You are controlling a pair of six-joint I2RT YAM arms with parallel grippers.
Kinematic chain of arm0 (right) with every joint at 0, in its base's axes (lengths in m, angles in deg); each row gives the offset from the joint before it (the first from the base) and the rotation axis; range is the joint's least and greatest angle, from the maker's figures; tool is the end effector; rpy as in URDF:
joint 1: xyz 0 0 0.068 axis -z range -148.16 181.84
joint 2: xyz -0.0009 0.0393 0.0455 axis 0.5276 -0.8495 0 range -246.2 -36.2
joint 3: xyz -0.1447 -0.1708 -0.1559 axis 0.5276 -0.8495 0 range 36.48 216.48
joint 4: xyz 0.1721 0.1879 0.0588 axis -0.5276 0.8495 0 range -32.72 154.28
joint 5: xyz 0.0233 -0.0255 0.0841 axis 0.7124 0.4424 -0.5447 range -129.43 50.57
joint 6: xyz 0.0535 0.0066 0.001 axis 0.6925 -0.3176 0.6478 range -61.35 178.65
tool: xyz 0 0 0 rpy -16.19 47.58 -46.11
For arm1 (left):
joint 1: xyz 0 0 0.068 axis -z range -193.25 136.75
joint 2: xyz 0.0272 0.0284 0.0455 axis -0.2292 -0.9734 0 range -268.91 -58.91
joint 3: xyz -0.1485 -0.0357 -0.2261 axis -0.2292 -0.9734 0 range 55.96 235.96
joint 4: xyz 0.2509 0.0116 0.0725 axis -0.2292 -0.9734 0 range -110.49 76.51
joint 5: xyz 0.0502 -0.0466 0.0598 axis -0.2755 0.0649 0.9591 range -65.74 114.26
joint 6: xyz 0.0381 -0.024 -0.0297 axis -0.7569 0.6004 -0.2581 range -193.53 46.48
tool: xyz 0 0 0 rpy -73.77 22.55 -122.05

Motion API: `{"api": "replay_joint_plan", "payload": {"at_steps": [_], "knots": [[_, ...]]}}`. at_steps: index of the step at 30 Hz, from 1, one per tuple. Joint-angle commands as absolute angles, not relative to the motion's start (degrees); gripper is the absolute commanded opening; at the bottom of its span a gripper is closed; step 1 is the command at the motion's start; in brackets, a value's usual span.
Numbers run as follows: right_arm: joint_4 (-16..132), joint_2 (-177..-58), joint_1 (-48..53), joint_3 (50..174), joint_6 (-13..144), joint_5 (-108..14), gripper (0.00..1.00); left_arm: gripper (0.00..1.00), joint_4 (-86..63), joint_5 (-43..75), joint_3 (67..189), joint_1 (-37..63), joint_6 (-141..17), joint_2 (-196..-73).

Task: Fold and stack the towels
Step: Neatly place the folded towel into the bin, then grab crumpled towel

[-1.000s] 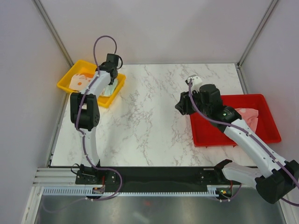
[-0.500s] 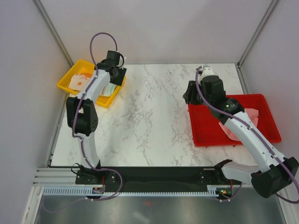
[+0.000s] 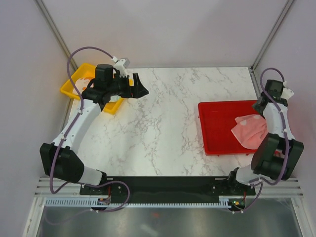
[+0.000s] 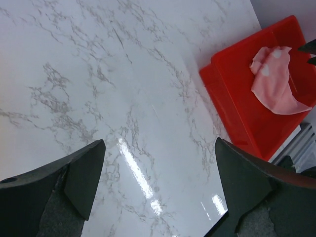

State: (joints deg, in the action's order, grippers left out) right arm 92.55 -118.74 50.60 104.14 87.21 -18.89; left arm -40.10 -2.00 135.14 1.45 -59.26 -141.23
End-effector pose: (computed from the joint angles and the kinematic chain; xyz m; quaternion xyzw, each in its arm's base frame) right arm 0.2864 -0.1105 0.2879 0.4268 0.8230 -0.1384 0.3484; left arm 0.3099 -0.0976 0.3690 0.1172 0.8418 -0.3125 0.4241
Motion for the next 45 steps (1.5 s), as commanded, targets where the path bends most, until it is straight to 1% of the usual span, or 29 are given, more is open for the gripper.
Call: {"api": "replay_joint_plan", "payload": {"at_steps": [1, 4, 6, 8, 9, 10, 11, 14, 15, 16, 17, 18, 19, 20, 21, 22, 23, 24, 27, 28, 31, 32, 35, 36, 37, 38, 39, 42, 45], "knots": [[88.2, -125.2, 56.5, 99.1, 87.8, -22.8, 0.63, 1.00, -32.8, -7.1, 129.6, 0.5, -51.8, -140.0], [85.2, -132.1, 59.3, 98.8, 85.9, -24.0, 0.62, 1.00, -32.7, -8.2, 129.5, 0.4, -51.8, -140.0], [83.5, -134.7, 60.1, 99.2, 84.9, -26.7, 0.57, 0.98, -32.8, -7.6, 129.5, 0.3, -51.6, -139.8], [83.0, -136.0, 60.2, 100.6, 85.0, -31.1, 0.28, 0.96, -33.0, -6.7, 129.5, 0.2, -51.6, -139.1], [83.0, -135.3, 60.0, 101.1, 85.1, -32.0, 0.08, 0.95, -33.2, -5.3, 130.0, 0.1, -51.4, -139.0], [83.9, -132.9, 59.4, 102.8, 84.8, -32.4, 0.00, 0.95, -34.1, -5.1, 130.3, -0.2, -51.4, -138.7], [85.7, -131.3, 58.5, 104.7, 84.2, -31.5, 0.00, 0.94, -34.7, -4.9, 130.9, -0.2, -51.6, -138.5], [94.9, -123.2, 49.9, 113.9, 82.4, -27.0, 0.00, 0.93, -38.4, -0.6, 134.4, -0.9, -52.9, -138.2], [96.6, -120.9, 44.9, 115.6, 82.7, -28.0, 0.00, 0.93, -39.4, 2.3, 136.0, -1.4, -52.8, -138.1], [97.4, -116.0, 42.2, 117.1, 84.2, -29.7, 0.00, 0.93, -39.8, 3.5, 136.2, -2.9, -52.2, -137.8], [97.4, -113.7, 39.0, 117.5, 85.4, -30.8, 0.00, 0.93, -39.8, 5.1, 135.9, -3.7, -51.1, -137.3], [97.5, -111.9, 30.4, 118.0, 86.2, -30.8, 0.00, 0.94, -39.5, 9.1, 134.5, -4.5, -48.9, -136.6], [95.2, -108.9, 26.4, 117.3, 87.1, -32.3, 0.00, 0.96, -39.5, 10.2, 133.8, -6.8, -47.8, -136.6], [92.7, -107.7, 22.6, 116.0, 87.5, -37.4, 0.00, 1.00, -40.6, 8.2, 133.3, -8.7, -46.8, -136.8], [89.7, -106.6, 15.6, 114.1, 87.7, -39.8, 0.00, 1.00, -41.3, 6.3, 132.3, -10.7, -44.3, -138.0], [80.7, -105.2, 12.9, 107.6, 88.2, -44.4, 0.00, 1.00, -41.9, 3.5, 131.6, -15.0, -43.5, -138.4], [77.7, -105.5, 10.5, 104.7, 89.2, -46.6, 0.00, 1.00, -41.9, 0.3, 130.6, -16.4, -42.9, -138.7], [76.5, -106.2, 8.4, 102.7, 89.9, -47.2, 0.00, 1.00, -41.9, -4.2, 129.6, -17.4, -42.9, -138.9], [73.4, -111.0, -0.7, 95.4, 89.4, -46.0, 0.01, 1.00, -41.5, -4.5, 124.6, -17.9, -45.5, -137.2], [69.6, -113.1, -2.0, 91.3, 89.3, -46.4, 0.02, 1.00, -41.5, -3.9, 123.6, -17.9, -45.8, -135.9], [63.6, -117.2, -5.3, 85.4, 88.6, -45.6, 0.08, 0.95, -41.6, 0.3, 121.5, -16.9, -49.2, -134.4], [62.4, -118.4, -5.5, 84.1, 88.3, -45.3, 0.09, 0.94, -41.9, 2.2, 121.3, -16.9, -50.0, -133.8], [58.4, -122.1, -5.6, 80.9, 88.1, -48.8, 0.10, 0.92, -42.7, 2.6, 120.7, -15.5, -51.2, -133.3], [58.2, -122.8, -5.9, 80.7, 88.3, -50.3, 0.12, 0.92, -42.9, 2.9, 120.7, -14.7, -51.7, -133.3], [58.0, -123.2, -6.1, 80.3, 88.3, -51.7, 0.15, 0.92, -43.6, 3.6, 120.6, -11.7, -51.9, -133.2], [58.5, -122.8, -6.5, 80.3, 88.4, -53.3, 0.19, 0.92, -44.0, 4.7, 120.3, -10.4, -52.1, -133.1], [59.8, -121.9, -6.8, 80.3, 88.5, -52.6, 0.29, 0.92, -44.2, 4.8, 119.1, -9.2, -52.1, -132.9], [71.2, -114.1, -6.7, 82.9, 88.8, -49.4, 0.43, 0.89, -44.1, 4.8, 115.0, -3.9, -51.0, -130.6], [76.8, -110.1, -6.7, 88.0, 88.2, -47.1, 0.51, 0.86, -43.9, 7.4, 110.7, 0.9, -51.1, -127.9]]}}
